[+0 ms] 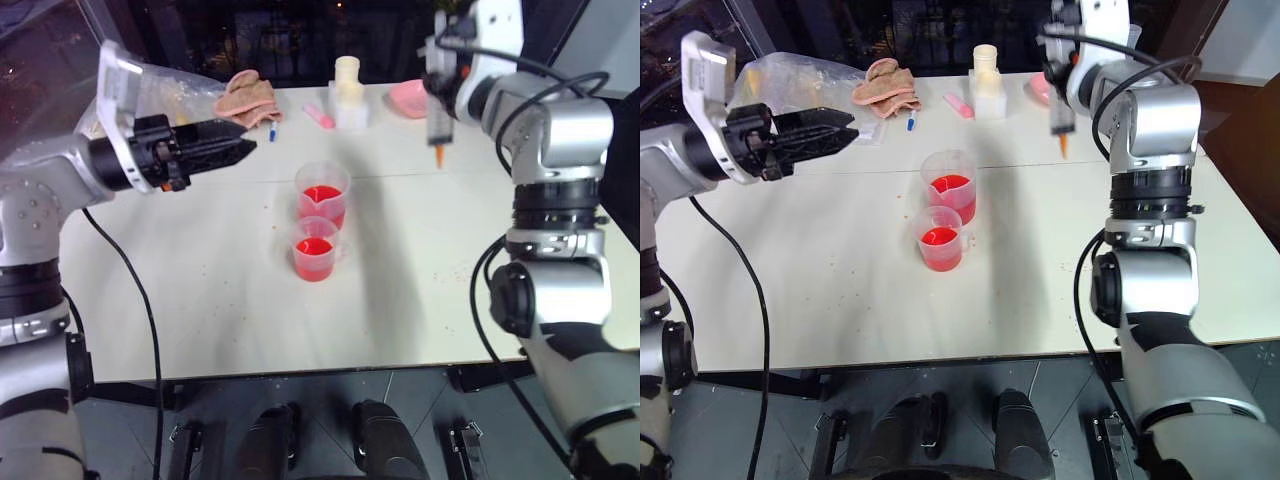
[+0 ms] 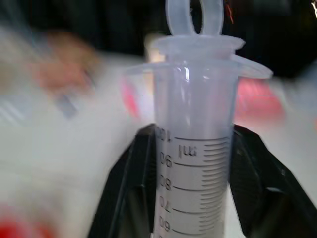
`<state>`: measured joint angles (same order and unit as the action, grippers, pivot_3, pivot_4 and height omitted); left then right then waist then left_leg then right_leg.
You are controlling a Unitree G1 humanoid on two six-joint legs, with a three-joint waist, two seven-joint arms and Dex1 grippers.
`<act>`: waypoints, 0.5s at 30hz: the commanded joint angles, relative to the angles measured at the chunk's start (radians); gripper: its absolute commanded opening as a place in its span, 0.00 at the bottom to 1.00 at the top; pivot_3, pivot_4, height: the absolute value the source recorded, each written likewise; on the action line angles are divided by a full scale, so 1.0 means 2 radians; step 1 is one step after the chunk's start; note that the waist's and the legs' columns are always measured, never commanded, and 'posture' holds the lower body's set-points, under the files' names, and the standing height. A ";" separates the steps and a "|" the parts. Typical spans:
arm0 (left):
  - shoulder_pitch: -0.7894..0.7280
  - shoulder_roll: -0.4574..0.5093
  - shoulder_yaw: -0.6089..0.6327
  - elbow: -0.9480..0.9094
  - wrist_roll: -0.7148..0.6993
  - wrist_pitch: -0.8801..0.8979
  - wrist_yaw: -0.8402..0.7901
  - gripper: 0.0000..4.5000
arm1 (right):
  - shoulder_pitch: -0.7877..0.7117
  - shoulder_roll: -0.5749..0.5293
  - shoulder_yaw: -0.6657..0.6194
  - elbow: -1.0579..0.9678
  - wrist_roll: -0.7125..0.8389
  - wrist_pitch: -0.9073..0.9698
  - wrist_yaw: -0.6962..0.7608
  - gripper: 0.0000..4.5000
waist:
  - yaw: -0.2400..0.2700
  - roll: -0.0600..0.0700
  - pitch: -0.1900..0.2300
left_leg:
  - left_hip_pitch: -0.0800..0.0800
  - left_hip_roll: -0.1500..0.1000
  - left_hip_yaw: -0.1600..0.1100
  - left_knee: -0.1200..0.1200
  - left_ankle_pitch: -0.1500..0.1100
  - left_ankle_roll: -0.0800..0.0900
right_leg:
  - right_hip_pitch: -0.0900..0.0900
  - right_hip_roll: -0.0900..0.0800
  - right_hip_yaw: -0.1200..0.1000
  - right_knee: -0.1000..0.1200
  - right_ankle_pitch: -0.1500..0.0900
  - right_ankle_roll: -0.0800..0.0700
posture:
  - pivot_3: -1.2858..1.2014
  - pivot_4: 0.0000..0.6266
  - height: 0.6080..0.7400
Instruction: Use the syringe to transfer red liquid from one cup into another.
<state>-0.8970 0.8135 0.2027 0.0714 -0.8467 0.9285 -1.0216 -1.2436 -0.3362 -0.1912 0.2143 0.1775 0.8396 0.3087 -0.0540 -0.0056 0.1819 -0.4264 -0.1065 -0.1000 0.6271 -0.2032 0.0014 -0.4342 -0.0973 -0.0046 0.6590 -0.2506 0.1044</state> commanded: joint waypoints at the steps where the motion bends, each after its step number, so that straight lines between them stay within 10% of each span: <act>1: -0.022 0.002 0.004 0.007 0.011 -0.015 -0.002 0.54 | 0.010 0.023 0.005 -0.081 0.033 -0.055 0.018 0.30 | 0.001 0.000 0.000 | 0.000 0.000 0.000 0.000 0.000 0.000 | 0.000 0.000 0.000 0.000 0.000 0.000 | 0.52 0.24 1.00; 15: -0.049 -0.019 -0.014 0.032 0.031 -0.025 -0.021 0.54 | 0.150 0.171 0.096 -0.009 -0.022 -0.370 -0.017 0.30 | 0.004 -0.001 0.000 | 0.000 -0.001 0.000 0.001 0.001 -0.002 | -0.001 0.000 0.001 0.002 0.000 0.000 | 0.52 0.24 1.00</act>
<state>-0.9688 0.7726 0.1711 0.1368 -0.7927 0.8973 -1.0496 -0.9446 -0.0054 -0.0139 0.1897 0.1628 0.1773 0.2947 -0.0455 -0.0067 0.1813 -0.4258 -0.1075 -0.0995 0.6283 -0.2013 -0.0019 -0.4354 -0.0970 -0.0034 0.6627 -0.2506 0.1043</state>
